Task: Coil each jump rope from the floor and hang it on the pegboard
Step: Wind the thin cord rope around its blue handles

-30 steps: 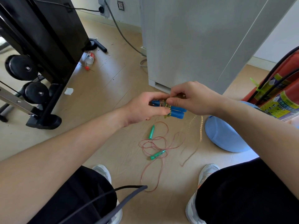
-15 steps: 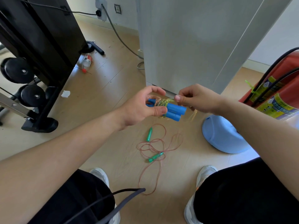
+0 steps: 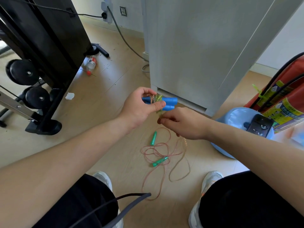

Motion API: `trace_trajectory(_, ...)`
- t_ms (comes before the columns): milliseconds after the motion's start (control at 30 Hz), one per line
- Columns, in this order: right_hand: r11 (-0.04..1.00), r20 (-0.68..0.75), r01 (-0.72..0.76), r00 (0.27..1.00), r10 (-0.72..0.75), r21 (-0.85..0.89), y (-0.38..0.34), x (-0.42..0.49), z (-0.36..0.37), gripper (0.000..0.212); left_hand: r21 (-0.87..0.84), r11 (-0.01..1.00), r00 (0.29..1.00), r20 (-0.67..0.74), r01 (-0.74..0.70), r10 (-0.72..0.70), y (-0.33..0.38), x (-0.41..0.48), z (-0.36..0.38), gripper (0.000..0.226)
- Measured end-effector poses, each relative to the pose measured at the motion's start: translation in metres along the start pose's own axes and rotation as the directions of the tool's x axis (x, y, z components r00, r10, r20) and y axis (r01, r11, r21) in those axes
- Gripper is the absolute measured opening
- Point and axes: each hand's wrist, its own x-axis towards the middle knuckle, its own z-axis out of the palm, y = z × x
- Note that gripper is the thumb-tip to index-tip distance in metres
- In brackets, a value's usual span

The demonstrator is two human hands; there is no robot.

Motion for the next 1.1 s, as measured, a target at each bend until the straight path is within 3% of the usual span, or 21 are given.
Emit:
trace_trajectory(100,0.993,-0.013,0.051,0.999,-0.053,-0.107,-0.002,-0.002,-0.001,0.035,0.147,0.988,0.999,0.009,-0.039,0.039,-0.002,-0.003,0.005,0.049)
trace_trajectory(233,0.99,-0.12,0.049,0.991,-0.066,-0.135,0.006,-0.003,-0.011,0.034,0.241,0.965,0.995,0.047,-0.099,0.091,0.0,0.002,0.002,0.042)
trace_trajectory(367,0.992,-0.234,0.062,0.969,-0.085,-0.106,0.013,-0.006,-0.022,0.011,0.258,0.947,0.975,0.158,-0.194,0.157,0.007,0.0,0.001,0.034)
trace_trajectory(567,0.972,-0.28,-0.014,0.959,-0.053,-0.234,0.019,-0.003,-0.034,0.03,0.233,0.951,0.93,0.348,-0.205,0.115,0.008,-0.003,0.004,0.028)
trace_trajectory(800,0.984,-0.235,0.108,0.962,-0.139,-0.139,0.027,-0.001,-0.035,0.022,0.171,0.977,0.896,0.442,-0.124,0.036,0.017,-0.006,-0.001,0.037)
trace_trajectory(967,0.992,-0.215,0.076,0.972,-0.097,-0.1,0.032,0.003,-0.033,0.031,0.165,0.976,0.907,0.416,-0.143,0.063,0.019,-0.01,0.001,0.032)
trace_trajectory(1100,0.989,-0.15,0.057,0.988,-0.037,0.135,0.04,0.006,-0.032,0.026,0.087,0.993,0.915,0.4,-0.083,0.042,0.02,-0.012,0.003,0.031)
